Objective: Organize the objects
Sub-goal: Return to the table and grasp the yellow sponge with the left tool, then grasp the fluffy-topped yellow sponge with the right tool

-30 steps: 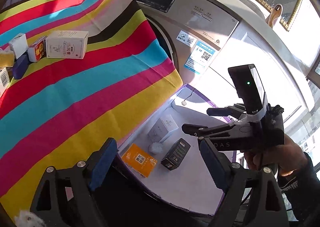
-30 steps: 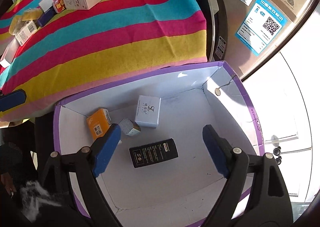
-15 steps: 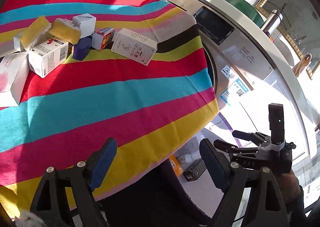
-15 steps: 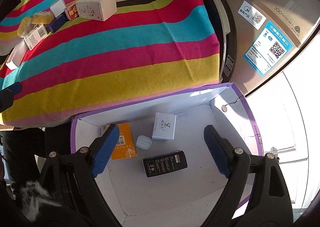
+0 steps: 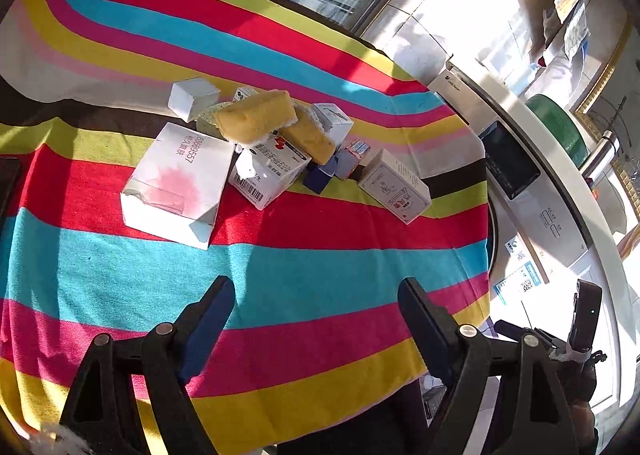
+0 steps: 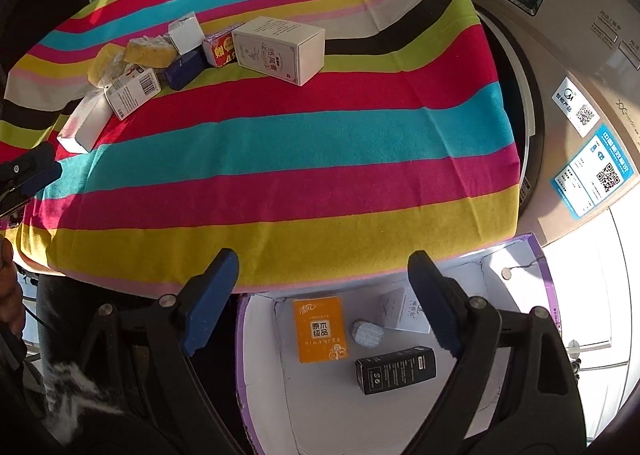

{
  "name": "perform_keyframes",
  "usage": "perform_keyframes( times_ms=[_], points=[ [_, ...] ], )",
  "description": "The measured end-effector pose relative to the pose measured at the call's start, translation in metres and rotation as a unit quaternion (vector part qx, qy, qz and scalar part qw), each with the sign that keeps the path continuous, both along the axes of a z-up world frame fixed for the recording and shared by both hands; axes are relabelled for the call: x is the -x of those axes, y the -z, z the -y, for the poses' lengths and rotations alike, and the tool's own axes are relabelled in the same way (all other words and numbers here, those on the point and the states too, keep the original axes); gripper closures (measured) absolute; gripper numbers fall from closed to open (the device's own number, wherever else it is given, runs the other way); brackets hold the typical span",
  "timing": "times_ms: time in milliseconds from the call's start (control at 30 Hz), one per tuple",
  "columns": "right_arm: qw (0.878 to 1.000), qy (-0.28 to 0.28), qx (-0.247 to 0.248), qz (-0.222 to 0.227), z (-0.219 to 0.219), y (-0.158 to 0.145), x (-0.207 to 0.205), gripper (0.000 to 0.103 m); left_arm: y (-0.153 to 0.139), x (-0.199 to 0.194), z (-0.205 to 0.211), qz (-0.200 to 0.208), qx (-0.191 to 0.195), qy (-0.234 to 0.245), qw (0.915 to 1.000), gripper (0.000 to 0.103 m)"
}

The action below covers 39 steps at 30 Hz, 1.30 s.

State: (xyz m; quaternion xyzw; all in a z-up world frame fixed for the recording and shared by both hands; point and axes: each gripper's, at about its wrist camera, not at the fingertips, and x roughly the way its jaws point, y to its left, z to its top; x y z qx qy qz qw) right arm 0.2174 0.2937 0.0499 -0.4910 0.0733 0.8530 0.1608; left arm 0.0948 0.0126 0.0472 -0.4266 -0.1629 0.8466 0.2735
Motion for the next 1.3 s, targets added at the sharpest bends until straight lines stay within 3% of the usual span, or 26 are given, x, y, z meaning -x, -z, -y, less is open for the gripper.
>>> perform_keyframes(
  times_ms=[133,233,400,567,700,867,967,1033,1067,1300],
  points=[
    [1.000,-0.020,0.005,-0.019,0.014,-0.009,0.019,0.012,-0.004,0.019,0.028,-0.004,-0.006,-0.036,0.9993,0.019],
    [0.999,-0.031,0.009,-0.030,0.024,-0.013,0.034,0.011,-0.006,0.034,0.039,0.006,-0.032,-0.044,0.9985,0.019],
    [0.997,-0.041,0.042,-0.057,0.036,-0.023,0.058,0.011,-0.013,0.064,0.039,0.031,-0.090,-0.052,0.9941,0.020],
    [0.993,-0.051,0.061,-0.084,0.047,-0.035,0.079,0.011,-0.018,0.097,0.027,0.039,-0.097,-0.056,0.9929,0.020],
    [0.990,-0.054,0.085,-0.099,0.048,-0.042,0.093,0.011,-0.019,0.124,0.013,0.047,-0.072,-0.046,0.9952,0.020],
    [0.989,-0.046,0.093,-0.108,0.047,-0.044,0.106,0.011,-0.008,0.149,0.001,0.107,-0.063,-0.051,0.9910,0.021],
    [0.988,-0.040,0.101,-0.110,0.044,-0.043,0.113,0.011,-0.006,0.156,-0.007,0.113,-0.039,-0.054,0.9913,0.021],
    [0.987,-0.040,0.107,-0.110,0.043,-0.042,0.118,0.010,0.000,0.161,-0.010,0.125,-0.028,-0.049,0.9906,0.042],
    [0.987,-0.040,0.110,-0.110,0.043,-0.041,0.120,0.010,0.002,0.161,-0.011,0.129,-0.025,-0.043,0.9905,0.045],
    [0.985,-0.030,0.124,-0.114,0.042,-0.041,0.141,0.010,-0.002,0.148,-0.004,0.098,-0.029,-0.016,0.9947,0.052]
  ],
)
